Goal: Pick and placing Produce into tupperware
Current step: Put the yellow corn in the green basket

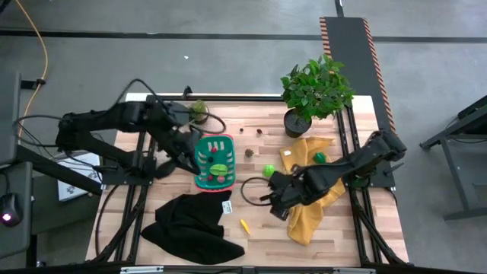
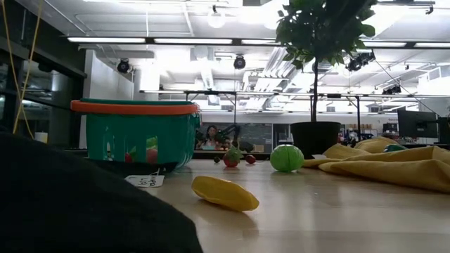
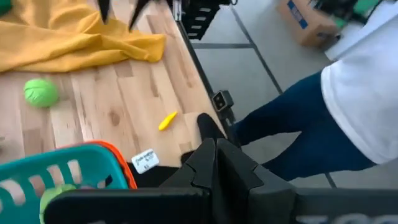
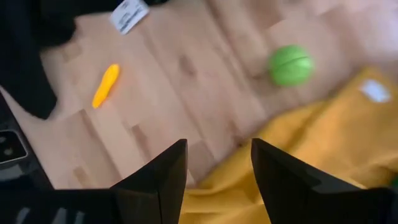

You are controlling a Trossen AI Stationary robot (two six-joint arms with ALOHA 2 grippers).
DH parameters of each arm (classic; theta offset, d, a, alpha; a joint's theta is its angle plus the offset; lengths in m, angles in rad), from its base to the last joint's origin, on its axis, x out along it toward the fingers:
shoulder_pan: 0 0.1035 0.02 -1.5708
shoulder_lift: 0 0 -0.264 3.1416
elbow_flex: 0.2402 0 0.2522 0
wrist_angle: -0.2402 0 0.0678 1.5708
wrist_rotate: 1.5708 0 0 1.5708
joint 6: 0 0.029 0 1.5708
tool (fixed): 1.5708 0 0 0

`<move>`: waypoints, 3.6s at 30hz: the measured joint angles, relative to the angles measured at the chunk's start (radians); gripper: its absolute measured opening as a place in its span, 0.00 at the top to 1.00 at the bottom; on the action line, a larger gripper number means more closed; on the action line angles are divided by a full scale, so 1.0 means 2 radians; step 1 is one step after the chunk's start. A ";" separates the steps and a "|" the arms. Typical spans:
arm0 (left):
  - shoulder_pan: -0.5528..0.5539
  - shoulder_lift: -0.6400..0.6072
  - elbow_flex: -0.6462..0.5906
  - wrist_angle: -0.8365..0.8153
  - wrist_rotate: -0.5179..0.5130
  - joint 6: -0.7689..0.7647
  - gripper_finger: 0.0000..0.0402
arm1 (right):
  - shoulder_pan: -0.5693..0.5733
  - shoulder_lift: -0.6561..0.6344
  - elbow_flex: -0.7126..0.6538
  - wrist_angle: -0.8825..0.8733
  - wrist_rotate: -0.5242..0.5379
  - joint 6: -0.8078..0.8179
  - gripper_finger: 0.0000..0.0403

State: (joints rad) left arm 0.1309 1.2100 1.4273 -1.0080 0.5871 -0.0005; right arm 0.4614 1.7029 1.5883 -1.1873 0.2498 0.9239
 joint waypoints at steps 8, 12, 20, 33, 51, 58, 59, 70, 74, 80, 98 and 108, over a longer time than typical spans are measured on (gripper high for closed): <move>-0.063 0.051 0.000 0.038 -0.049 0.056 0.98 | 0.046 -0.103 0.000 -0.087 0.122 0.098 0.58; -0.106 0.067 0.000 0.053 -0.108 0.076 0.97 | 0.072 -0.144 0.000 -0.109 0.174 0.149 0.58; -0.175 0.108 0.000 0.064 -0.226 0.077 0.89 | 0.113 -0.168 -0.004 -0.192 0.203 0.223 0.58; -0.193 0.197 0.000 0.105 -0.251 0.011 0.67 | 0.169 -0.291 -0.226 -0.023 0.206 0.284 0.58; -0.193 0.256 0.000 0.210 -0.198 -0.003 0.71 | 0.179 -0.342 -0.330 0.073 0.172 0.267 0.58; -0.193 0.265 -0.001 0.210 -0.198 -0.002 0.71 | 0.179 -0.342 -0.330 0.073 0.172 0.263 0.58; -0.193 0.264 -0.001 0.213 -0.198 -0.002 0.71 | 0.179 -0.342 -0.330 0.074 0.172 0.263 0.58; -0.193 0.263 0.000 0.220 -0.199 -0.003 0.71 | 0.179 -0.341 -0.330 0.074 0.172 0.273 0.58; -0.193 0.263 0.000 0.219 -0.225 -0.003 0.71 | 0.179 -0.341 -0.330 0.074 0.172 0.280 0.58; -0.193 0.263 0.000 0.219 -0.255 -0.003 0.71 | 0.178 -0.341 -0.330 0.072 0.172 0.294 0.58; -0.193 0.263 0.000 0.218 -0.262 -0.003 0.71 | 0.178 -0.341 -0.330 0.069 0.173 0.307 0.58; -0.193 0.263 0.000 0.222 -0.262 -0.003 0.71 | 0.178 -0.341 -0.330 0.063 0.176 0.306 0.58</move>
State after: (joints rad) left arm -0.2554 1.7355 1.4273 -0.5644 0.0639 -0.0059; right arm 0.8177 1.0203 0.9276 -1.0615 0.6022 1.5354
